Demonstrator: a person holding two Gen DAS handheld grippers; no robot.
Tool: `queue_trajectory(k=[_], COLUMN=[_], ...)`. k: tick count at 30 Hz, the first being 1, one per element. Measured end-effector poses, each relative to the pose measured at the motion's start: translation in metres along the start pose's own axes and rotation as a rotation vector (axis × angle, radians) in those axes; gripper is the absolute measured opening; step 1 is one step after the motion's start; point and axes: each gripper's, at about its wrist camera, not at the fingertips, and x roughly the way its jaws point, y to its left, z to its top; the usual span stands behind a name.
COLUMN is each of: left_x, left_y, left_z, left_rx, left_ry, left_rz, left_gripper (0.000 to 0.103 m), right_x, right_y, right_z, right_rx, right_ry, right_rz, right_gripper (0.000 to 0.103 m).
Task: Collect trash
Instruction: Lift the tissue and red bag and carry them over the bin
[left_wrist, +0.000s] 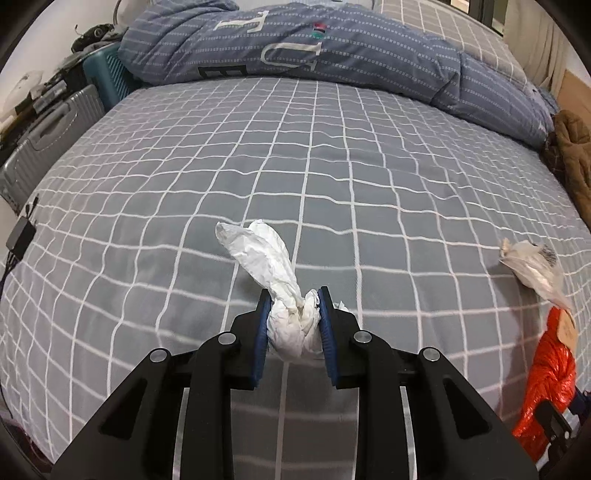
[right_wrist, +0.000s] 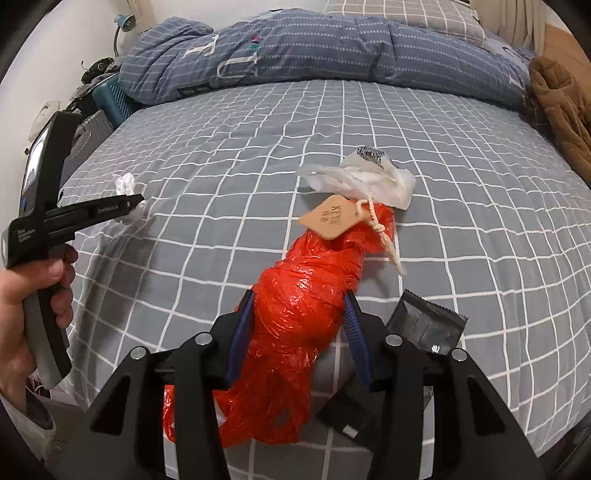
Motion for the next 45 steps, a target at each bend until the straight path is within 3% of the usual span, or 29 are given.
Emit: queue_trajectory(k=[6,11,15,45], left_x=[-0.024,-0.047,-0.067,-0.143], left_y=[0.0,0.004,0.0,-0.028], left_z=[-0.018,-0.033,-0.043,-0.122], left_rx=[0.0,-0.041,-0.04,0.033], left_ry=[-0.001,0.005,-0.01,0.017], left_rz=[-0.028,-0.111,-0.13,-0.106], left_gripper=[0.024,0.024,0.024,0.024], right_x=[-0.014,-0.026,-0.034,-0.098], right_y=[0.005,0.008,0.008,0.019], right_z=[-0.008,-0.015,-0.019,-0.074], right_rx=[0.001,0.002,0.008,-0.006], right_ry=[-0.005,-0.005,-0.008,-0.011], right_rz=[0.007,0.009,0.013,0.012], right_gripper=[0.045,0.045,0.045,0.045])
